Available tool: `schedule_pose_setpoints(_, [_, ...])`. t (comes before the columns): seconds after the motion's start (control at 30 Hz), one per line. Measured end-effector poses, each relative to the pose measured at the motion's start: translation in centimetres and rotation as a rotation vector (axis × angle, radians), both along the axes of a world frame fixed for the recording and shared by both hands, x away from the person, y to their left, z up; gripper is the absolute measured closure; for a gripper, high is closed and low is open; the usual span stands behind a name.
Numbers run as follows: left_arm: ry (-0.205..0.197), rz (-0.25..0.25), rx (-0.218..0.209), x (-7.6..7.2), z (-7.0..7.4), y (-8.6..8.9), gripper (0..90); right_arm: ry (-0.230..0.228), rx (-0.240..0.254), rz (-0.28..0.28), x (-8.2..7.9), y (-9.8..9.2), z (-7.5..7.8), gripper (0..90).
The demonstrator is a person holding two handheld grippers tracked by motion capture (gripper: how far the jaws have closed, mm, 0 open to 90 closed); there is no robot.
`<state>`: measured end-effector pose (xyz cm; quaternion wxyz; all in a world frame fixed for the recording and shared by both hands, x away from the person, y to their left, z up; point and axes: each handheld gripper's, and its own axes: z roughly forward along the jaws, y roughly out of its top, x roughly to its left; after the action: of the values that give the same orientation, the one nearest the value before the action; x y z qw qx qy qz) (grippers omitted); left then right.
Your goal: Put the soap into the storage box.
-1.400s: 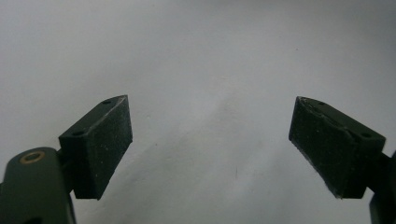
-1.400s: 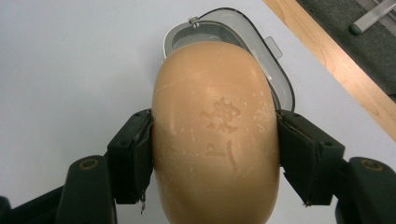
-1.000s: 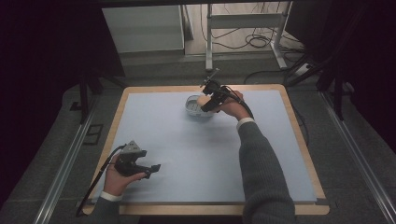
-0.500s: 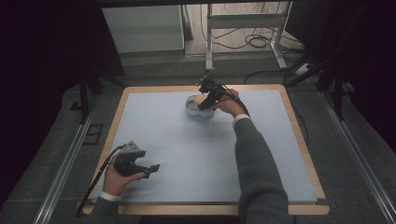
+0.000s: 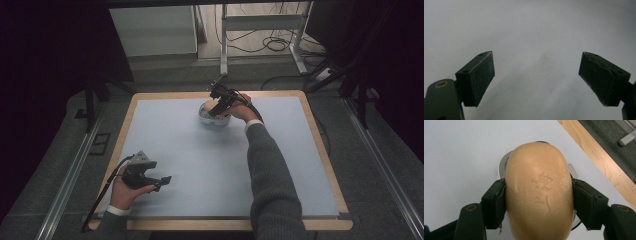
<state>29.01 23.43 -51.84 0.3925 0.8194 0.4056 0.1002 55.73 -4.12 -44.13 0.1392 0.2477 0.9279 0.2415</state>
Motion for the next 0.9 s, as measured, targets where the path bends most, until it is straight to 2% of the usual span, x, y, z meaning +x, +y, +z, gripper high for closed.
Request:
schedule_pose_setpoints(0.17, [0.001,-0.006,0.005,0.1,-0.1,0.0,13.6,0.000,-0.012,0.001,0.3,0.3,-0.4,32.4])
schedule_pose_setpoints(0.27, [0.005,-0.004,0.002,0.1,-0.1,-0.1,13.6,-0.004,-0.036,0.013,0.3,0.5,-0.6,32.3])
schedule_pose_setpoints(0.53, [0.006,-0.007,0.000,0.1,-0.1,-0.1,13.7,-0.010,-0.048,0.017,0.3,0.6,-0.8,32.2])
schedule_pose_setpoints(0.77, [0.003,-0.006,0.002,0.1,-0.1,0.0,13.7,-0.011,-0.096,0.031,0.2,1.2,-1.6,31.9])
schedule_pose_setpoints(0.87, [0.005,-0.008,0.002,0.1,-0.1,-0.1,13.7,-0.025,-0.048,0.025,0.1,1.2,-1.0,31.8])
schedule_pose_setpoints(0.9, [0.006,-0.009,0.001,0.1,-0.1,-0.1,13.7,-0.026,-0.046,0.027,-0.1,1.2,-0.8,31.8])
